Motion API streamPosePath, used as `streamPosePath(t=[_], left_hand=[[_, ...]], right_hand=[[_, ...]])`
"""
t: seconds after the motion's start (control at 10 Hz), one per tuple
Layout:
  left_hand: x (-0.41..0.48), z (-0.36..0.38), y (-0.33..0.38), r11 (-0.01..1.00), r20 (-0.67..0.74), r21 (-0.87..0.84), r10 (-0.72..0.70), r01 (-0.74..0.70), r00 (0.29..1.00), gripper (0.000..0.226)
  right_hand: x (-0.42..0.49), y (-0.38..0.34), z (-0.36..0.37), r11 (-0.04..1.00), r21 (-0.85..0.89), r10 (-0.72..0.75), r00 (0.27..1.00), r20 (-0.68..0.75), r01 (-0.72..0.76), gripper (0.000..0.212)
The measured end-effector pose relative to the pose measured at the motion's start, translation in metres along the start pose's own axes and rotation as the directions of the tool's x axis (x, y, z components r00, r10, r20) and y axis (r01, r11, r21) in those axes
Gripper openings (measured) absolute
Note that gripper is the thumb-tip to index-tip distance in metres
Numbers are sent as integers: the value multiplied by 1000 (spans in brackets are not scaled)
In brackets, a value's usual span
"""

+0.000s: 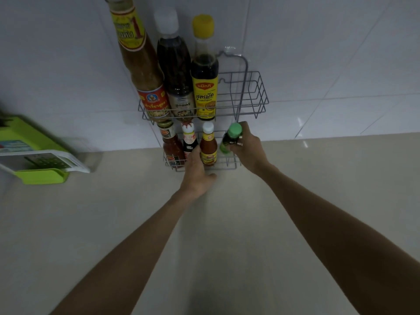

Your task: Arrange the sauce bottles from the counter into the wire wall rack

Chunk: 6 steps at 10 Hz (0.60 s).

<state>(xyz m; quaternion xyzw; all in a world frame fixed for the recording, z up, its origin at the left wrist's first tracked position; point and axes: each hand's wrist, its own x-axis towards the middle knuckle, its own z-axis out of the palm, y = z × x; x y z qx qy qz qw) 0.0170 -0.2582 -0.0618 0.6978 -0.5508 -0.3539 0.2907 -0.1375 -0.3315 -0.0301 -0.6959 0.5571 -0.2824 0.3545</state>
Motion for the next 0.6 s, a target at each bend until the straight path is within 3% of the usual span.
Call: streamPosePath(t=[0.2,0.3,0.4,0.5,0.6], left_hand=[[8,6,-10,996,-13,-81,-28,27,1000,91],[7,5,-12,991,46,-128,-21,27,999,88],[-2,-1,-10,997,53,-68,-25,29,998,80],[-17,-9,-13,997,107,62,-58,52,993,73],[-40,-20,-7,983,120,185,-20,-2,993,64]], right_hand=[[12,16,20,976,-209,96,976,195,-54,45],[7,20,22,970,-233,131,960,249,-73,73],[-20,18,22,965,-241,139,979,147,-100,87],[-60,27,25,969,-225,125,989,73,-106,72],[-89,41,29,889,-457,131,963,237,-9,56]])
